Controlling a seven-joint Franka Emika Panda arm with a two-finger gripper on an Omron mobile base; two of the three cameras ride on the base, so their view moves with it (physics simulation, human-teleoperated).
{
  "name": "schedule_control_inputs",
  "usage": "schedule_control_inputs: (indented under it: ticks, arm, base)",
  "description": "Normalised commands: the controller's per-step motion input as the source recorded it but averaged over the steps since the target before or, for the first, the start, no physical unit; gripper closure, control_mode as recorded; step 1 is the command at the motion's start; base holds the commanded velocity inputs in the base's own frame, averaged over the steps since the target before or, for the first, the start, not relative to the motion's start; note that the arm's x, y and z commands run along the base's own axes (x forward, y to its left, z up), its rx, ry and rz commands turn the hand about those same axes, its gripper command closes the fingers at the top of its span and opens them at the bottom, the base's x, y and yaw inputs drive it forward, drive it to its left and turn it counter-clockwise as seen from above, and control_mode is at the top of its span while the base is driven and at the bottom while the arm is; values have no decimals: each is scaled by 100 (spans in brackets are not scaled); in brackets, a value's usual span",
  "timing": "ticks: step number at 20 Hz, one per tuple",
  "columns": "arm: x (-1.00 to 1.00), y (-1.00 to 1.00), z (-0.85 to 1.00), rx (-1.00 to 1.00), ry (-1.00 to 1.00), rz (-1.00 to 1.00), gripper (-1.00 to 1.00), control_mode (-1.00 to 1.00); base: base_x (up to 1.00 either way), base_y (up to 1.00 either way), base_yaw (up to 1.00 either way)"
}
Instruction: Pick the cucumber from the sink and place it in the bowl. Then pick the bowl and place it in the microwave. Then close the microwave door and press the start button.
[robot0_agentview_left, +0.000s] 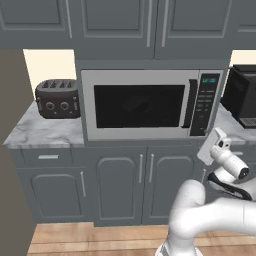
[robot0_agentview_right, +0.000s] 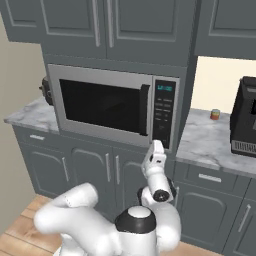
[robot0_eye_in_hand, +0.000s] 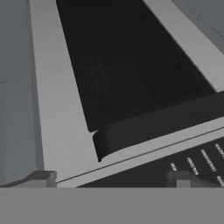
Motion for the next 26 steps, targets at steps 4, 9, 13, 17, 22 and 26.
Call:
schedule_control_inputs:
  ticks: [4, 9, 13, 17, 22, 26]
  arm:
    - [18, -92, 1, 0, -11, 15, -100, -100]
    - [5, -32, 10, -2, -10, 9, 100, -100]
    - [15, -10, 0, -3, -9, 1, 100, -100]
    - [27, -17, 0, -2, -10, 0, 100, -100]
    - [40, -7, -10, -2, -6, 0, 100, -100]
    - [46, -16, -16, -1, -3, 0, 100, -100]
  base:
    - [0, 0, 0]
    - [0, 0, 0]
    - [0, 0, 0]
    - [0, 0, 0]
    - [0, 0, 0]
    - [0, 0, 0]
